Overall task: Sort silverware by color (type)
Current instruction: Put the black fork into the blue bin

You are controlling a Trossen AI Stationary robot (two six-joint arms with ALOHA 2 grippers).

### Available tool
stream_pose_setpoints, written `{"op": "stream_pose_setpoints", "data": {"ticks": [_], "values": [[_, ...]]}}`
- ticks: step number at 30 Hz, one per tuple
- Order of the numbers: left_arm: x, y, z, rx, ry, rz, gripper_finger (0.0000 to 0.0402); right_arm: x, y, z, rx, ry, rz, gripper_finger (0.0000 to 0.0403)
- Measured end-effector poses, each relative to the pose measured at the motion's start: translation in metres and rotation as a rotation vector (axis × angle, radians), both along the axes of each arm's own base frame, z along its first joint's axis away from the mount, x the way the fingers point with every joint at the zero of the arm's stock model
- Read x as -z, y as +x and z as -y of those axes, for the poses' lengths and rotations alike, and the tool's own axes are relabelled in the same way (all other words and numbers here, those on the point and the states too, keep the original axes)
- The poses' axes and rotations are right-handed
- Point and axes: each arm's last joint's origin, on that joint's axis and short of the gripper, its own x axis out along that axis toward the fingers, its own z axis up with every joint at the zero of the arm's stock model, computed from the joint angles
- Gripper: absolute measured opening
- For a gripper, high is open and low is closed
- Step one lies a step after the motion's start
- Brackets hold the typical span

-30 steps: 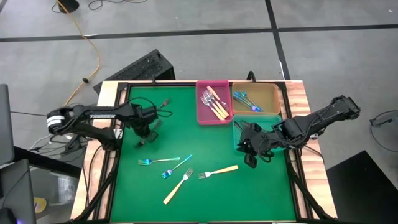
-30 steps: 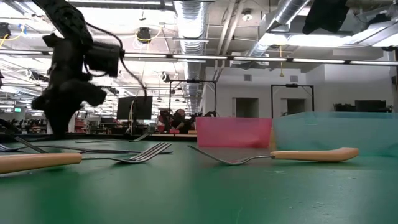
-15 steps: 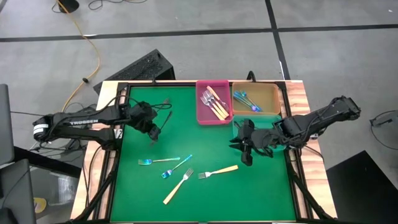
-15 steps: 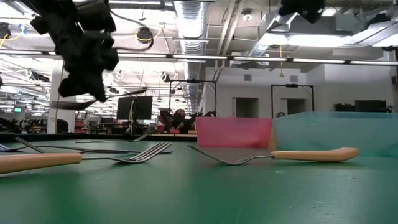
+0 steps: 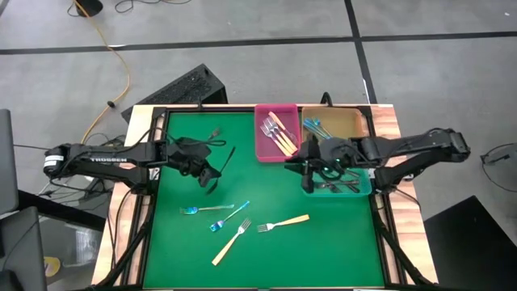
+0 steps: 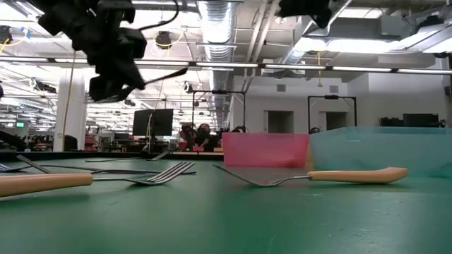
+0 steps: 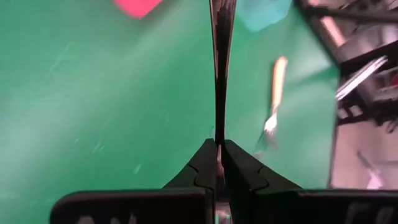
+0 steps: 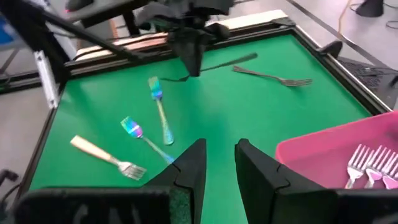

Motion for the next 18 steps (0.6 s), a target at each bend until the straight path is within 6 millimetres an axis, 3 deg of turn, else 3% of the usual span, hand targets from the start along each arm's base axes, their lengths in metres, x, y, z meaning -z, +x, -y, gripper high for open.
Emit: {"op": "stream_pose_setpoints", "data": {"ticks": [7,18], "values": [[-0.002,0.003,0.002,0.008,-0.03,0.036,0.0,0.007,0.021,0.007,-0.148,-0.026,-0.065,0.0109],[0.015,0.01,0.007,0.11,-0.09,-0.084,0.0,0.008,0.09,0.011,-0.402,-0.335,-0.351,0.0109]]}}
